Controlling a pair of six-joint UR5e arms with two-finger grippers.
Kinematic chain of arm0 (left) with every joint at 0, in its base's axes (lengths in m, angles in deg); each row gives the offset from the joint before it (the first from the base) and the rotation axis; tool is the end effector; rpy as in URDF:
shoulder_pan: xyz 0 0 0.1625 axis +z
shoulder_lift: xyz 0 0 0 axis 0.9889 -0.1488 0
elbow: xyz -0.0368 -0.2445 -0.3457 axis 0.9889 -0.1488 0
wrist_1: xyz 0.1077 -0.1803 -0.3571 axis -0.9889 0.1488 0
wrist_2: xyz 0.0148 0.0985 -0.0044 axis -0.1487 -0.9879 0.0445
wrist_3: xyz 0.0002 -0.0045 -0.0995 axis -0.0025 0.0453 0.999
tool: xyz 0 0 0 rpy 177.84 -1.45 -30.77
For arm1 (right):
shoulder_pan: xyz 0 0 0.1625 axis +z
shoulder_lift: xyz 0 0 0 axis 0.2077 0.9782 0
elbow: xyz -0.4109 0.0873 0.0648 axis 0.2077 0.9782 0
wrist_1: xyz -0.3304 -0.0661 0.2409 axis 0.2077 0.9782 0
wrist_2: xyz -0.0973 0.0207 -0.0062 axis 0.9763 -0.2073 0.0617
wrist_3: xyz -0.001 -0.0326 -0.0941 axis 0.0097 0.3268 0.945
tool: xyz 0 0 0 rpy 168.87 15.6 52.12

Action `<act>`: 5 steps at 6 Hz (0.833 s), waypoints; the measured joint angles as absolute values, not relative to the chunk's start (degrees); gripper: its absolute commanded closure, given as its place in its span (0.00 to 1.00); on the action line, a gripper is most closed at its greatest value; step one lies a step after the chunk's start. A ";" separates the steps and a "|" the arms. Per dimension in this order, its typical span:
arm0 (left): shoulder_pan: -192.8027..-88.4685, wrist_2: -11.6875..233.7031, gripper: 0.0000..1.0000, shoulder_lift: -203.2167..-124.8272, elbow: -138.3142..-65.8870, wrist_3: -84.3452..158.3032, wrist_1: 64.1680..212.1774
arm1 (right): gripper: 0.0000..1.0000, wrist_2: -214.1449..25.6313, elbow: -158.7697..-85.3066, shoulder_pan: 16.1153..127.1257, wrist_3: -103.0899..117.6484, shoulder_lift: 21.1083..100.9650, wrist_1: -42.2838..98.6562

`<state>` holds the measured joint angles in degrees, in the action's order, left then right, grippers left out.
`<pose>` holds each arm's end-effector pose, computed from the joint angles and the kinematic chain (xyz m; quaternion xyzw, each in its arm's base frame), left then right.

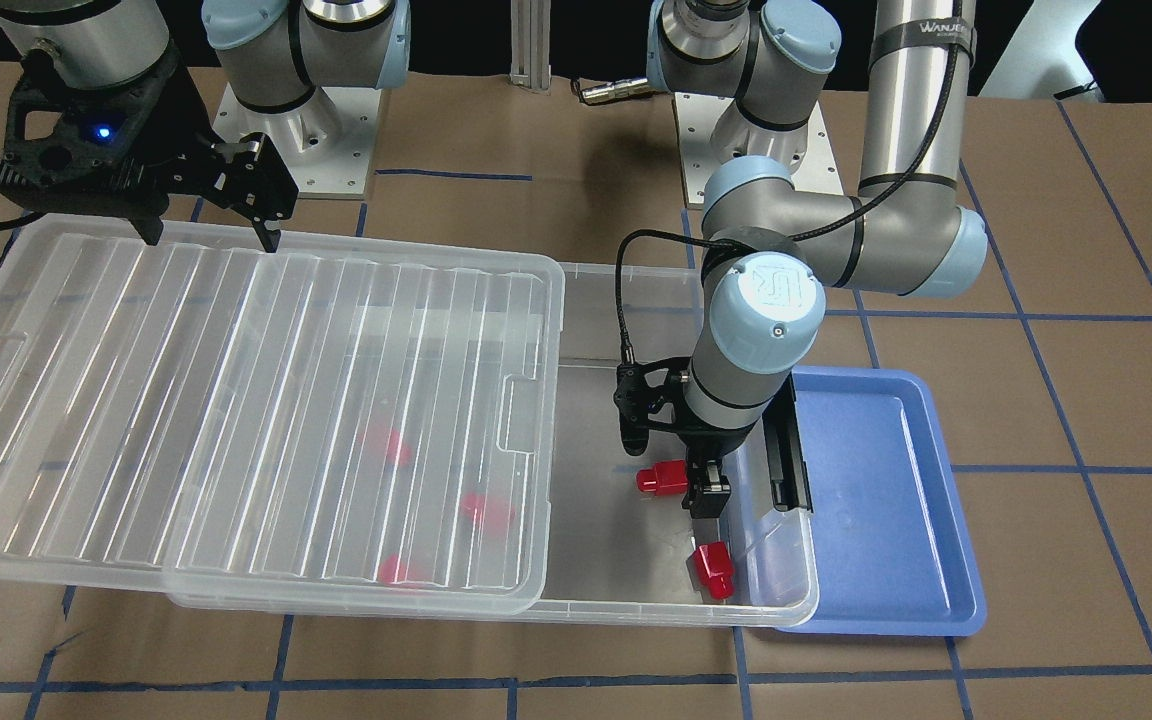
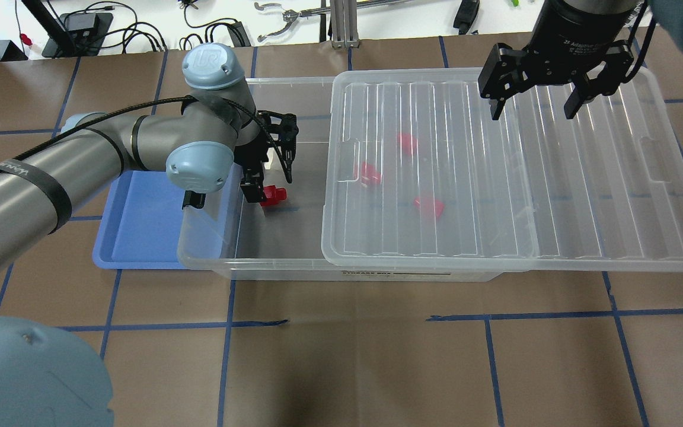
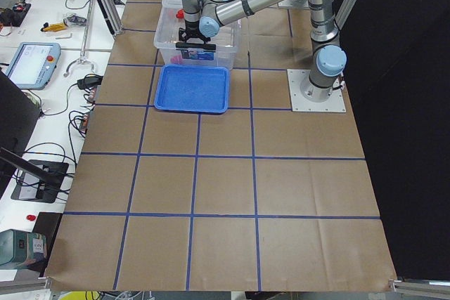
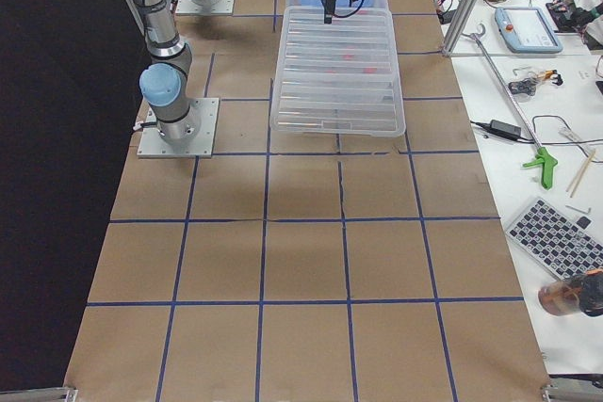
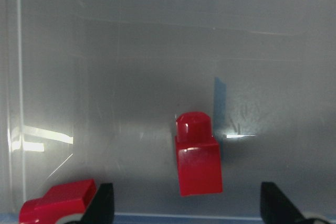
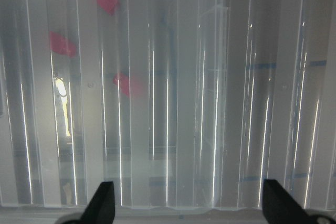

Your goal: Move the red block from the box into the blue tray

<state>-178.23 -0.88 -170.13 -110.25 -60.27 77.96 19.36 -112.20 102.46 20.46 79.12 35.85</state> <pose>-0.2031 -0.5846 0.2204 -0.7028 -0.7113 -0.0080 0.0023 0.1364 -0.5037 0.5192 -0.0248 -0.9997 -0.0065 0.0054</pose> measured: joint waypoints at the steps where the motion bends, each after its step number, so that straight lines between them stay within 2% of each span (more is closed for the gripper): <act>1: -178.40 -0.88 0.12 -171.13 -110.93 -60.16 77.10 | 0.00 19.26 -112.24 102.35 20.58 79.12 35.93; 2: -178.41 -0.93 0.34 -171.88 -111.66 -60.17 75.78 | 0.00 19.22 -112.30 102.10 20.69 79.14 36.00; 3: -178.47 -1.16 0.72 -172.40 -112.07 -60.21 74.69 | 0.00 19.23 -112.34 101.91 20.65 79.32 35.97; 4: -178.49 -1.47 0.95 -172.61 -112.23 -60.15 74.35 | 0.00 19.30 -112.30 101.95 20.52 79.56 35.84; 5: -178.50 -1.66 1.00 -172.47 -112.27 -59.77 74.42 | 0.00 19.30 -112.13 102.08 20.41 79.71 35.74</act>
<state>-178.50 -1.66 -172.47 -112.27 -59.77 74.42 19.30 -112.13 102.08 20.41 79.71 35.74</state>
